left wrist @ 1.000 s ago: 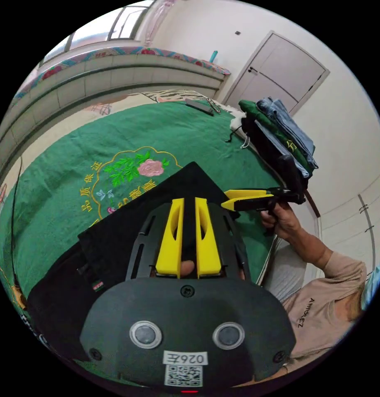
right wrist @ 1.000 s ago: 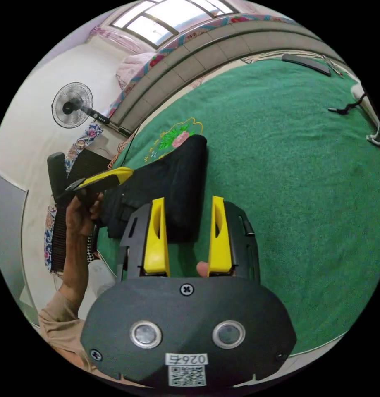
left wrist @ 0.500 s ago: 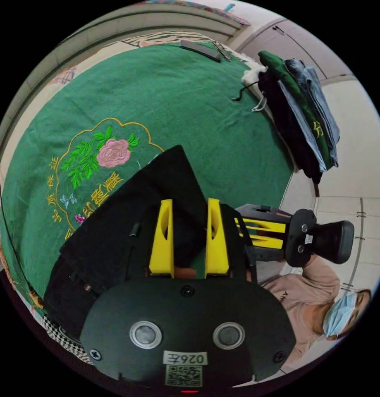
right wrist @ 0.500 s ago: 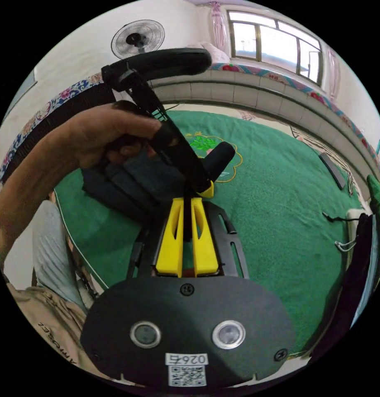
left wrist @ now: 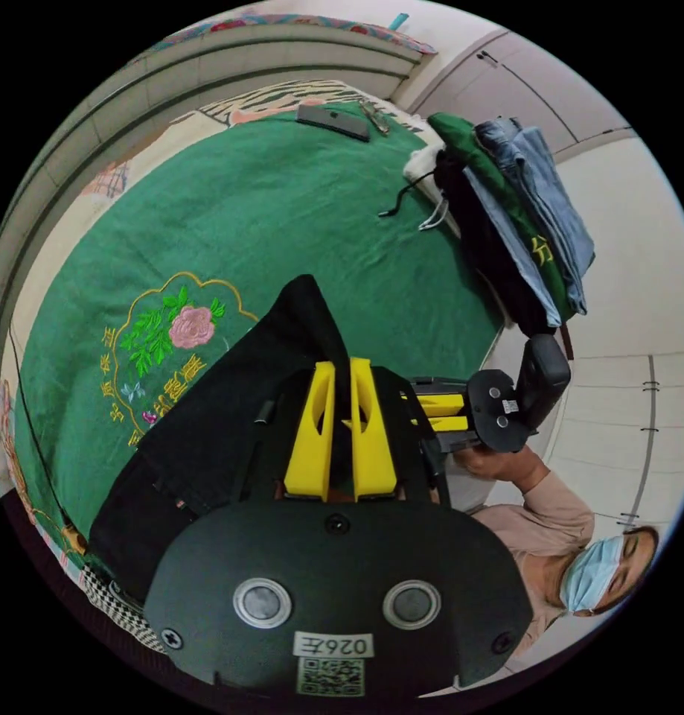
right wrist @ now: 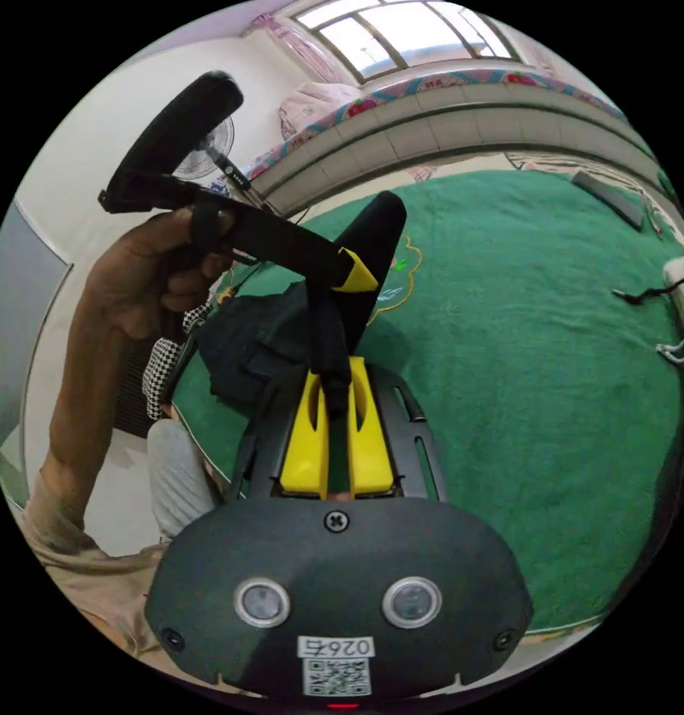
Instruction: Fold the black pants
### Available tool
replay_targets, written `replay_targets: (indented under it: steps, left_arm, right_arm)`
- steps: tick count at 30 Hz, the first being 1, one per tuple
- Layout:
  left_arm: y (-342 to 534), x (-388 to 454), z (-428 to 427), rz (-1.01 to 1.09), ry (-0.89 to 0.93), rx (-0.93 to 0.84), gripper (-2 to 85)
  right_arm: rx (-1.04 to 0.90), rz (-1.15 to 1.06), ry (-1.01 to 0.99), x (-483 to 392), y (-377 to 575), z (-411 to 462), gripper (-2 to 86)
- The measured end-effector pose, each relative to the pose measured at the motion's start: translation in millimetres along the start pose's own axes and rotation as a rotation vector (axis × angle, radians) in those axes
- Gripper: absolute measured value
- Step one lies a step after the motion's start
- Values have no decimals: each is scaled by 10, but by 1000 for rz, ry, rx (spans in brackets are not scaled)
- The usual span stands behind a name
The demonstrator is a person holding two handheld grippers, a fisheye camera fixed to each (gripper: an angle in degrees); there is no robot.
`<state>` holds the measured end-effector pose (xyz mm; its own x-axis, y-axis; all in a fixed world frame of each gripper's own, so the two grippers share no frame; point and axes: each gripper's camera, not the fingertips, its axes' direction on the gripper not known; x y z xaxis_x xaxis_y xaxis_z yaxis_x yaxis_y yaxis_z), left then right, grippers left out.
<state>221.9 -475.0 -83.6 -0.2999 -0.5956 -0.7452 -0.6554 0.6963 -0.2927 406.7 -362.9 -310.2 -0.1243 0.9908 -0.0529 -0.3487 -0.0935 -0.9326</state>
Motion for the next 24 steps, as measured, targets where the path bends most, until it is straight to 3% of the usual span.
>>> replay_targets:
  steps: [5, 11, 18, 24]
  left_arm:
    - [-306, 672, -335, 155, 172, 70, 42]
    - [-212, 867, -863, 225, 388, 164, 41]
    - [690, 40, -1797, 147, 416, 282, 29]
    - [1641, -907, -2276, -43, 225, 239, 18]
  right_arm:
    - [151, 22, 155, 169, 361, -944, -10]
    - [303, -7, 169, -27, 574, -1362, -10]
    - [257, -245, 157, -813, 194, -667, -9]
    - [133, -465, -16, -1360, -163, 481, 3]
